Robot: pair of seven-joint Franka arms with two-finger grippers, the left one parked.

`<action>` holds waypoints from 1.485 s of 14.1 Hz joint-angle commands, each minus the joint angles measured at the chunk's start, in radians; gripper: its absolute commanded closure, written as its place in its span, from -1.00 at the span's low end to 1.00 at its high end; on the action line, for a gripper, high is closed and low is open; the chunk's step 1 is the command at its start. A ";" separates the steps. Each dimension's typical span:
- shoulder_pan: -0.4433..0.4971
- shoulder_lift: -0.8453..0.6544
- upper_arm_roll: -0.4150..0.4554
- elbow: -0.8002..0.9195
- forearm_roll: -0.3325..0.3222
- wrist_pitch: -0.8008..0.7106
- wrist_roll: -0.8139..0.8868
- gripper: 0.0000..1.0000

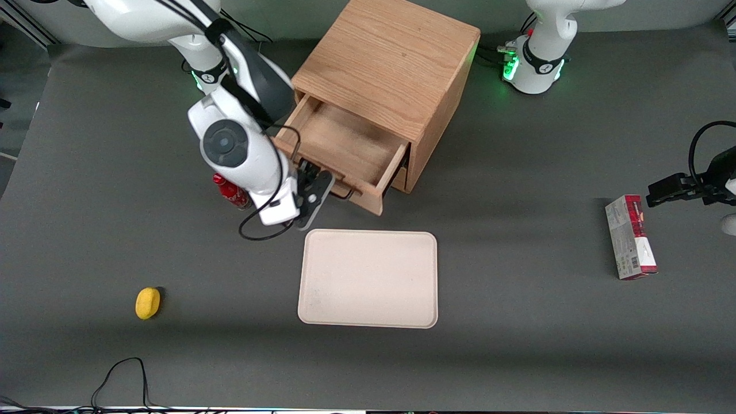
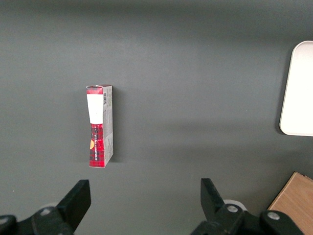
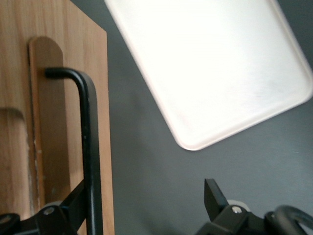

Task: Open upper drawer
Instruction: 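Pull the upper drawer outward from the cabinet with the right gripper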

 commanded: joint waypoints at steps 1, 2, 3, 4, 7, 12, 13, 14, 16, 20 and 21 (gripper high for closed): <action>0.009 0.060 -0.041 0.095 -0.006 -0.011 -0.048 -1.00; 0.009 0.070 -0.052 0.109 -0.006 -0.011 -0.048 -1.00; 0.009 0.077 -0.057 0.121 -0.006 -0.011 -0.048 -1.00; 0.008 0.083 -0.057 0.132 -0.006 -0.011 -0.048 -1.00; 0.005 0.091 -0.080 0.144 -0.006 -0.011 -0.048 -1.00; 0.006 0.056 -0.083 0.222 -0.017 -0.093 -0.032 -1.00; 0.006 0.056 -0.090 0.285 -0.017 -0.164 -0.032 -1.00; 0.006 0.057 -0.107 0.342 -0.016 -0.228 -0.032 -1.00; 0.003 0.045 -0.150 0.399 -0.016 -0.266 -0.035 -1.00; -0.003 -0.109 -0.286 0.323 0.066 -0.305 0.121 -1.00; -0.005 -0.169 -0.304 0.263 0.064 -0.316 0.180 -1.00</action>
